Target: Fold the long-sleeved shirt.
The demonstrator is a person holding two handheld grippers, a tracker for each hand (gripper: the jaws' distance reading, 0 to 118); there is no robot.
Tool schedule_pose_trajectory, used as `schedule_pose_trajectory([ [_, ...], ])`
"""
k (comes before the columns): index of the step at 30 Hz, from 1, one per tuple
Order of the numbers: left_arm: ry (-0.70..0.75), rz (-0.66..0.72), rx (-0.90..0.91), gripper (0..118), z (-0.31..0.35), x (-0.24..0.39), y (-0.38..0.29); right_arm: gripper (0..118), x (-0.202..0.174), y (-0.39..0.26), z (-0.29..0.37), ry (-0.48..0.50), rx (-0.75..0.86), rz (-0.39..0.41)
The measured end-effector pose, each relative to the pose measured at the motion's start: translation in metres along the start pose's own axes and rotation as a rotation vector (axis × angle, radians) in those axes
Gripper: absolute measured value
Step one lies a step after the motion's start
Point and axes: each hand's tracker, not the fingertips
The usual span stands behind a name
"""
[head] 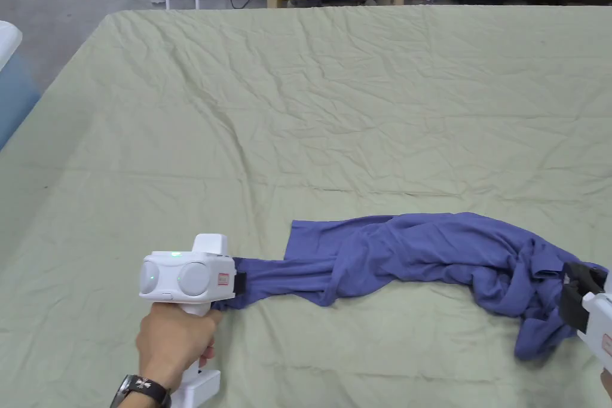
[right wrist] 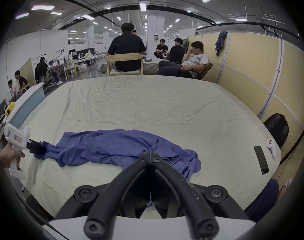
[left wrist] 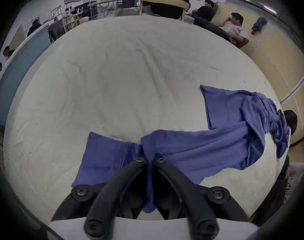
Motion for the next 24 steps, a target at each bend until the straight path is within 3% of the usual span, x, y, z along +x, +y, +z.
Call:
schedule_pose_trajectory([
  [3,-0.01,-0.003,-0.011,4,0.0,-0.004,0.002,2,0.018,0.011,-0.003,0.006,-0.009,-0.005],
  [5,-0.027,0.009,-0.023,4,-0.004,-0.01,0.003,8,0.04,0.028,-0.02,0.081,-0.135,0.004],
  [8,-0.041,0.046,-0.025,4,0.001,-0.006,0.0,61,0.065,0.044,-0.053,0.072,-0.255,0.032],
  [9,-0.042,0.046,-0.022,4,0.001,-0.006,-0.002,64,0.072,0.051,-0.064,0.069,-0.274,0.048],
  [15,-0.046,0.052,-0.017,4,0.005,-0.001,-0.002,64,0.109,0.052,-0.133,0.111,-0.451,0.123],
  [17,-0.043,0.048,-0.019,4,0.006,0.001,-0.002,61,0.121,0.036,-0.157,0.085,-0.541,0.056],
  [21,-0.033,0.036,-0.018,4,0.005,0.004,-0.003,45,0.129,-0.002,-0.188,0.088,-0.639,-0.11],
  [24,-0.03,0.038,-0.016,4,0.003,0.004,-0.002,36,0.122,-0.01,-0.183,0.06,-0.54,-0.116],
])
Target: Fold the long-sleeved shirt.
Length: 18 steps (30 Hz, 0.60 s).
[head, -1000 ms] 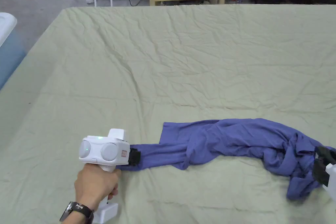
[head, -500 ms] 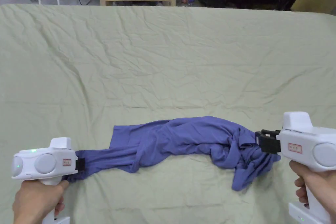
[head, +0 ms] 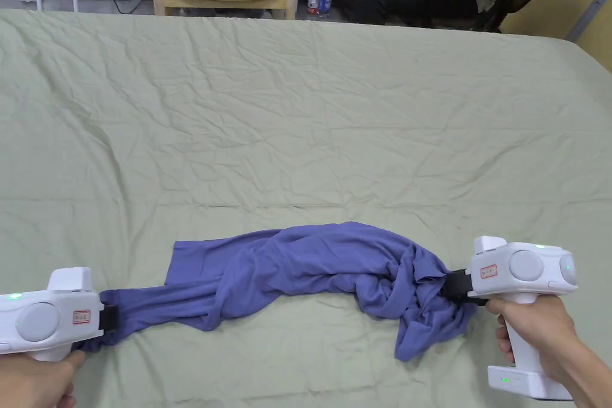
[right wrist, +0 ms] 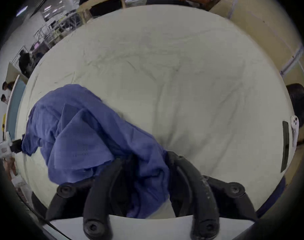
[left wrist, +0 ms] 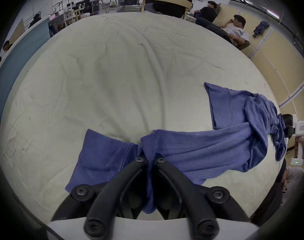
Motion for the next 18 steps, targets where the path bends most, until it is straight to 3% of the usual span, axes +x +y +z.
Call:
schedule_pose_trajectory([
  [1,0.003,-0.002,0.001,4,0.0,0.001,0.0,33,0.0,0.0,-0.001,-0.001,-0.012,-0.005],
  [3,0.014,-0.019,0.0,4,0.0,0.004,0.001,12,0.0,0.0,0.004,0.013,-0.001,-0.019],
  [4,0.023,-0.034,-0.002,4,0.001,0.006,0.002,11,0.0,-0.001,0.01,0.041,0.029,-0.042],
  [7,0.036,-0.086,0.061,4,0.025,0.011,0.004,10,-0.009,0.0,0.049,0.055,0.176,-0.029],
  [12,0.023,-0.12,0.228,4,0.095,0.012,0.024,10,-0.033,0.012,0.131,0.046,0.34,0.136],
  [18,0.008,-0.159,0.453,4,0.198,0.023,0.07,10,-0.069,0.021,0.238,0.066,0.542,0.232],
])
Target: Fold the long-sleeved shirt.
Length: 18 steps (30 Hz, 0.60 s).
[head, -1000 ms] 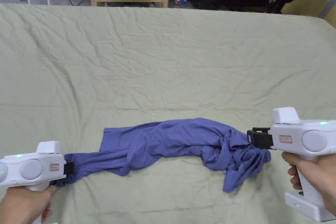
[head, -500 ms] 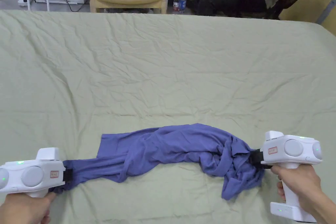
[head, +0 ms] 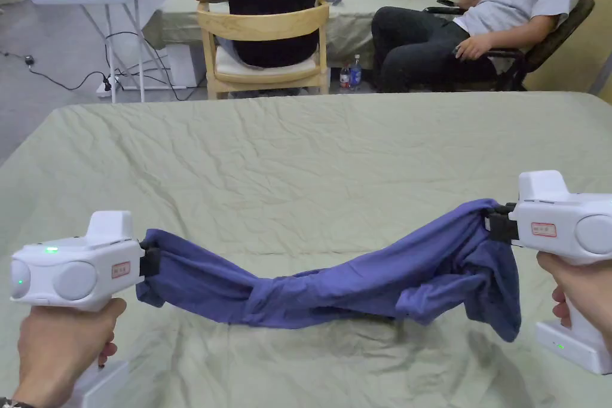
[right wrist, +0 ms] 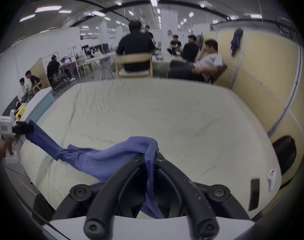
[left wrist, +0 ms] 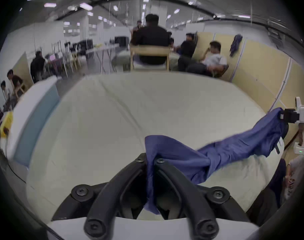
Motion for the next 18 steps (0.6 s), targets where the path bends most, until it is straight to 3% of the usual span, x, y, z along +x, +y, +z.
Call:
schedule_pose_trajectory([
  [6,0.005,-0.022,0.157,4,0.066,-0.012,0.094,10,-0.006,0.074,0.065,-0.013,0.161,0.057],
  [9,0.012,-0.018,0.226,4,0.097,-0.018,0.135,10,0.0,0.109,0.093,-0.006,0.227,0.038],
  [14,0.02,0.006,0.313,4,0.143,-0.033,0.204,10,0.008,0.173,0.137,-0.049,0.312,0.091],
  [18,0.063,-0.032,0.365,4,0.172,-0.038,0.247,10,0.015,0.223,0.171,-0.085,0.374,0.085],
])
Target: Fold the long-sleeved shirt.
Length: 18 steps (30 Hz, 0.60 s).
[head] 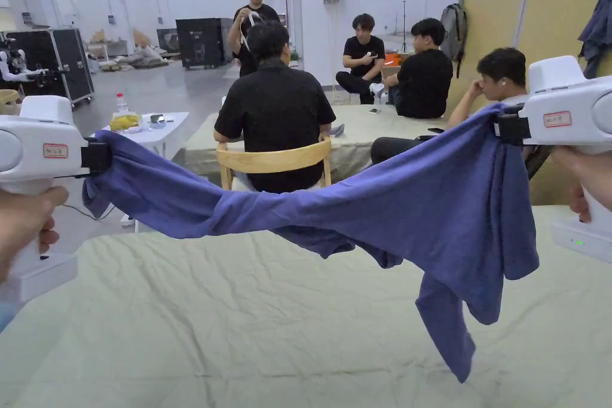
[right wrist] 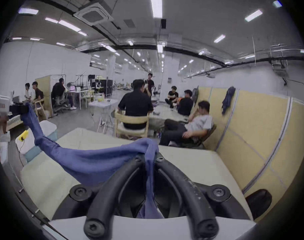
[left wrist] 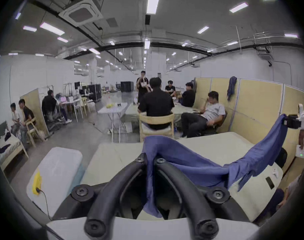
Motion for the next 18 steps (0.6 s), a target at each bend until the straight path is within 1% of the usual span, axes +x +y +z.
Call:
schedule_pose_trajectory([
  [3,0.01,0.037,0.033,4,0.005,-0.012,0.033,10,0.007,0.042,0.007,-0.007,0.034,0.002],
  [6,0.04,0.025,0.059,4,0.009,-0.018,0.061,10,0.015,0.081,0.009,-0.025,0.065,0.014],
  [9,0.045,0.046,0.081,4,0.011,-0.023,0.084,10,0.016,0.114,0.016,-0.044,0.104,0.024],
  [13,0.039,0.049,0.11,4,0.011,-0.021,0.103,10,0.016,0.14,0.018,-0.06,0.12,0.026],
  [18,0.041,0.044,0.116,4,0.0,-0.022,0.109,10,0.009,0.148,0.01,-0.059,0.121,0.031],
])
